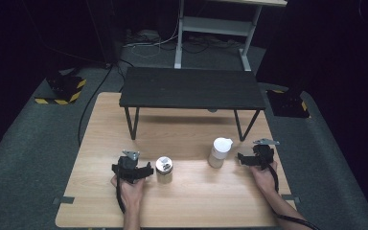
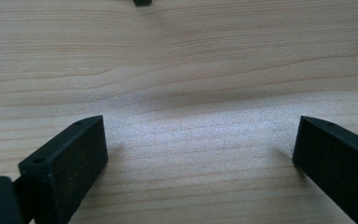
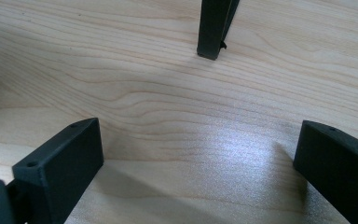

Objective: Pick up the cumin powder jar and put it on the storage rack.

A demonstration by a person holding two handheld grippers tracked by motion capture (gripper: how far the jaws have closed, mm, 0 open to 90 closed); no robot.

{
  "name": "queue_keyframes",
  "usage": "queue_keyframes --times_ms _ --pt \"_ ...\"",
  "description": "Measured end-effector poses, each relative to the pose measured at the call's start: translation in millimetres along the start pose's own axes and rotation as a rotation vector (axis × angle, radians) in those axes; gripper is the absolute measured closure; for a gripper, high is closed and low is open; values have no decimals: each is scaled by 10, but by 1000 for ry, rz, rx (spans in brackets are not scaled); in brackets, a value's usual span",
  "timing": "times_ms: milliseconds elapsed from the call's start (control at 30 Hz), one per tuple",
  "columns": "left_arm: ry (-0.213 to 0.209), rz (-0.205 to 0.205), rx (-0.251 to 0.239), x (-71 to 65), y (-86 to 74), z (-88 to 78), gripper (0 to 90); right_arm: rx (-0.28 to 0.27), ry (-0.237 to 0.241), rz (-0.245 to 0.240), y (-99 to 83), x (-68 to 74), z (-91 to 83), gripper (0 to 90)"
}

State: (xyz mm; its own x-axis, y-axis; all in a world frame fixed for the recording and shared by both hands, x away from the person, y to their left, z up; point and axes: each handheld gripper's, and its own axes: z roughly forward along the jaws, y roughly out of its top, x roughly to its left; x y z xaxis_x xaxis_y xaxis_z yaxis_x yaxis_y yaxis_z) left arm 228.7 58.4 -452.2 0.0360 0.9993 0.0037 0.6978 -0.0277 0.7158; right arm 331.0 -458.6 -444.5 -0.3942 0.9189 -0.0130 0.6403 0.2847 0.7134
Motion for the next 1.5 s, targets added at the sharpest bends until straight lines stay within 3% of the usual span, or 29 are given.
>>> queue_keyframes --times_ms 233,433,700,733,767,800,833,867,900,933,967,1000,1033,1067,1100,1133,1267,1333,1367,1433,1467,1500 --pt "-12 -2 -26 85 -56 -90 29 0 -2 -2 3 1 4 7" --pt "-38 24 -37 159 -101 -210 28 -1 -2 -2 3 1 4 7" --pt "-95 92 -32 196 -198 -317 16 0 -2 -2 3 1 4 7" --pt "-107 -118 -189 29 -441 -220 15 0 -2 -2 3 1 4 7" --pt "-107 -118 -189 29 -441 -220 14 0 -2 -2 3 1 4 8" --pt "-121 116 -43 201 -226 -387 14 0 -2 -2 3 2 3 8" --pt "-121 116 -43 201 -226 -387 11 0 -2 -2 3 2 3 8" --pt "-131 -101 -197 31 -469 -286 10 -1 -2 -2 2 2 4 8" --pt "-145 127 -56 210 -254 -447 8 -1 -2 -2 2 3 4 8" --pt "-166 -98 -212 37 -511 -352 7 -1 -2 -2 2 4 3 8" --pt "-166 -98 -212 37 -511 -352 7 -1 -2 -2 2 4 3 8" --pt "-173 -81 -210 36 -516 -380 7 -1 -2 -3 2 3 3 9" --pt "-179 162 -67 185 -293 -534 7 -1 -2 -3 2 3 3 9" --pt "-201 -56 -218 -8 -555 -437 7 -1 -3 -3 2 4 3 9" --pt "-201 -56 -218 -8 -555 -437 7 -1 -3 -3 2 4 3 9" --pt "-197 204 -77 112 -326 -591 7 -1 -2 -3 1 3 3 9" --pt "-225 250 -81 45 -346 -644 10 -1 -2 -3 1 5 3 9" --pt "-241 251 -86 30 -364 -655 11 -2 -2 -3 1 5 3 10" --pt "-270 17 -226 -129 -627 -546 11 -1 -3 -1 2 6 2 10" --pt "-284 19 -230 -150 -645 -554 12 -1 -3 -3 1 5 3 10" --pt "-268 262 -92 -2 -391 -670 12 -1 -3 0 1 7 3 10" --pt "-276 265 -94 -9 -396 -667 13 -1 -3 0 1 7 2 10"
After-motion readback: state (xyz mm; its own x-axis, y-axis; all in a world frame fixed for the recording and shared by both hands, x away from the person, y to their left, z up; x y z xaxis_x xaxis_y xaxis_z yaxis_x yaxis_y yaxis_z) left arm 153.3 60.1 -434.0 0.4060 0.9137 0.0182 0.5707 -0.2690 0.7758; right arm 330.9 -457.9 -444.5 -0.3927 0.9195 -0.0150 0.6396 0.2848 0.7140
